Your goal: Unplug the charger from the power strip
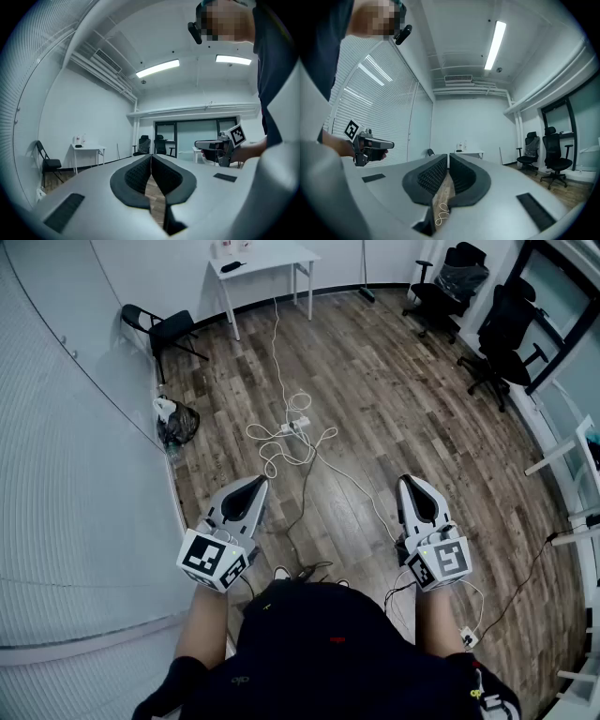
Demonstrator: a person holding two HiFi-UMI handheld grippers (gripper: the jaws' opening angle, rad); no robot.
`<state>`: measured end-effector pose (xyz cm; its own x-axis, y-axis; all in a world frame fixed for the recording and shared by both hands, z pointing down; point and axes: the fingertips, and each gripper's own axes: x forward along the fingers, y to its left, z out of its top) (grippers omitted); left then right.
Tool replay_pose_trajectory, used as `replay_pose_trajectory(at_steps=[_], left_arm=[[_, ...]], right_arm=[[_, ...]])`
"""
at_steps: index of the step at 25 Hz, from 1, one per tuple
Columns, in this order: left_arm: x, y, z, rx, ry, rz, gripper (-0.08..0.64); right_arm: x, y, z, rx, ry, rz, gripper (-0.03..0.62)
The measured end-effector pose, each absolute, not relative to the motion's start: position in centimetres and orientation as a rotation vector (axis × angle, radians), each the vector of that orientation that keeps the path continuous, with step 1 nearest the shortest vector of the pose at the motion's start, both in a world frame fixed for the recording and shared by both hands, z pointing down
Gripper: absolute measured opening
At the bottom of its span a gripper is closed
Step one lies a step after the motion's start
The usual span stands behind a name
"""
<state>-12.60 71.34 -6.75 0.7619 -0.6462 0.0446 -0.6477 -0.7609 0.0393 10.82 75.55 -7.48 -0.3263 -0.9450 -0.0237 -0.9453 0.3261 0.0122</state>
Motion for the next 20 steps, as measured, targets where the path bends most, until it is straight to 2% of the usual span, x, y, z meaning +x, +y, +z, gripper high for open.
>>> replay_pose_trajectory(at_steps=[20], left_arm=[[-13.9,70.5,-5.4,2.875,-1.063,0.082,0.023]], right_arm=[[9.0,74.2,-6.5,-1.797,2.561,-0.026,0.034]])
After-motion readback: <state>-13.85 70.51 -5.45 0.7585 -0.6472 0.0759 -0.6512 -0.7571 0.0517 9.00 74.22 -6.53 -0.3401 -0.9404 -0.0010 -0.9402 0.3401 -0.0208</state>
